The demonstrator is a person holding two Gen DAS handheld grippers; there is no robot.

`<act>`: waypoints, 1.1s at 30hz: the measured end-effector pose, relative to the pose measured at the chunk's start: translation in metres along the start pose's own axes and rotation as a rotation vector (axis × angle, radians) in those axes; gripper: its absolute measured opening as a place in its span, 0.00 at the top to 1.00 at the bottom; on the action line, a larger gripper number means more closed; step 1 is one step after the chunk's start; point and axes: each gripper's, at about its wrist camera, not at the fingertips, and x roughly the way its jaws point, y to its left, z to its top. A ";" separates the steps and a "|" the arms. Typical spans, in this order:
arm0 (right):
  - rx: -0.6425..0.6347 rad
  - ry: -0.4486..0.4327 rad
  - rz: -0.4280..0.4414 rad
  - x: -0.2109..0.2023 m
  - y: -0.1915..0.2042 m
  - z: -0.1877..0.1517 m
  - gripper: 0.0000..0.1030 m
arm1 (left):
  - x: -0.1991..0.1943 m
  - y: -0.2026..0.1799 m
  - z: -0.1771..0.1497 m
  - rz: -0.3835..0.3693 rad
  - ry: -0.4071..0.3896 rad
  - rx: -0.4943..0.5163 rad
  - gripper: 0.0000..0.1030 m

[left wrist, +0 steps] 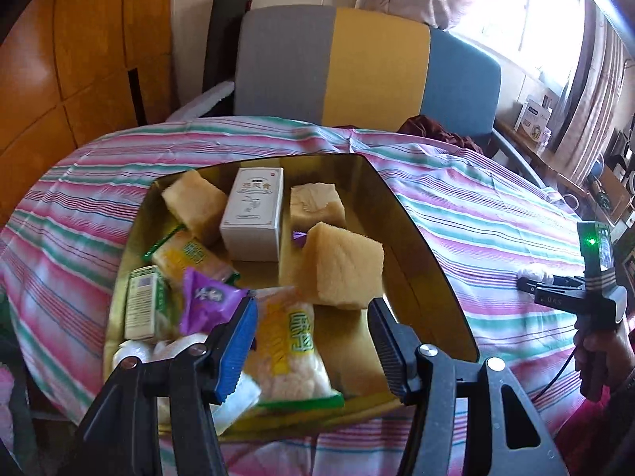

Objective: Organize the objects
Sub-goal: 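Lower the sponge cake into the tray and open the left tool, then carry the plastic-wrapped bundle into the tray and open the right tool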

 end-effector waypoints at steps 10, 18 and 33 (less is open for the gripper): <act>-0.029 -0.003 -0.013 -0.008 0.017 -0.007 0.38 | -0.018 0.010 -0.006 0.027 -0.037 -0.018 0.44; -0.038 -0.094 0.103 -0.049 0.064 -0.007 0.38 | -0.028 0.023 -0.008 0.048 -0.063 -0.042 0.44; -0.367 -0.199 0.380 -0.108 0.236 0.000 0.38 | -0.032 0.071 -0.020 0.097 -0.051 -0.141 0.43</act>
